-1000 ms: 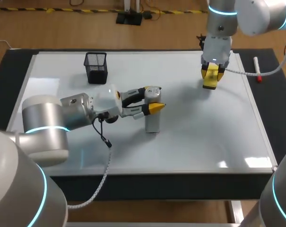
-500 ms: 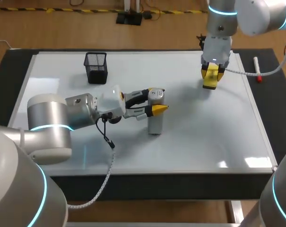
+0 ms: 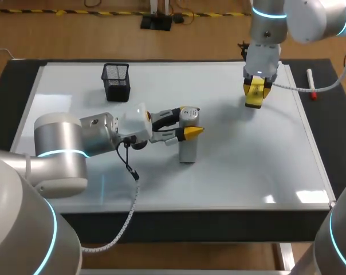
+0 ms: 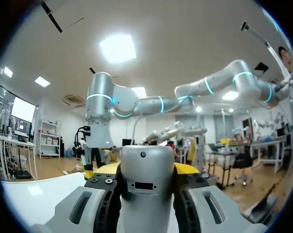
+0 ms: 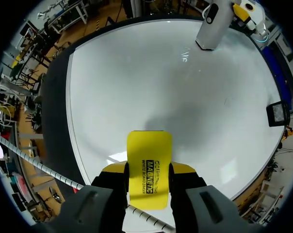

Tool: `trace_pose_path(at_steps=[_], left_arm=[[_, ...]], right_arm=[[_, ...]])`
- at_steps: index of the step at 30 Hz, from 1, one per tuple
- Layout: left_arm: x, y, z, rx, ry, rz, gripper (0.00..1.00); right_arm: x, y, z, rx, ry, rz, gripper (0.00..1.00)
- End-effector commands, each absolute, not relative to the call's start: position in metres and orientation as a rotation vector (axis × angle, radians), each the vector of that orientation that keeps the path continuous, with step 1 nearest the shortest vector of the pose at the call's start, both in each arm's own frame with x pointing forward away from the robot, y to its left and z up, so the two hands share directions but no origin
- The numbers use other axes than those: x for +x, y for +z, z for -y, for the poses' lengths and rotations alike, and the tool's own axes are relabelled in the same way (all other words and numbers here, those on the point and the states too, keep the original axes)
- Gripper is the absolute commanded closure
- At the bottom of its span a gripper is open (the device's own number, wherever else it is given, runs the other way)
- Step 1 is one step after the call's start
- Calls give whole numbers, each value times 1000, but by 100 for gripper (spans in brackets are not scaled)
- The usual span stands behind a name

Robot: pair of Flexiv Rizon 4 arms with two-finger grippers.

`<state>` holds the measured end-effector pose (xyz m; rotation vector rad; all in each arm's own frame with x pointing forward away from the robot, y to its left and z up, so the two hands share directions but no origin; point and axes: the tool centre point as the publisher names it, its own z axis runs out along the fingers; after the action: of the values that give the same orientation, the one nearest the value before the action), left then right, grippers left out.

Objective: Pick up the inspection probe, press it on each red-marked spot on the whiteboard one by one, put down the probe, pick up the eraser, and wipe off all the red marks.

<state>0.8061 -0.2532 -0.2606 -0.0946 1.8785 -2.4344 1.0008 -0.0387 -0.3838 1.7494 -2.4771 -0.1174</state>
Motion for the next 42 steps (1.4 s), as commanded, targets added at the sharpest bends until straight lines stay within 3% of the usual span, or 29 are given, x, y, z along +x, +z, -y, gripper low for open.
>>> trace_pose_path(at_steps=[1, 22, 42], left_arm=[[806, -262, 253, -91, -2433, -1884, 100], [809, -248, 249, -54, -2422, -1889, 100], [850, -208, 120, -136, -2309, -1772, 100]], right_arm=[[1002, -383, 40, 1751, -115, 2473, 100], [1002, -383, 40, 1751, -115, 2473, 100], [1002, -383, 40, 1751, -115, 2473, 100]])
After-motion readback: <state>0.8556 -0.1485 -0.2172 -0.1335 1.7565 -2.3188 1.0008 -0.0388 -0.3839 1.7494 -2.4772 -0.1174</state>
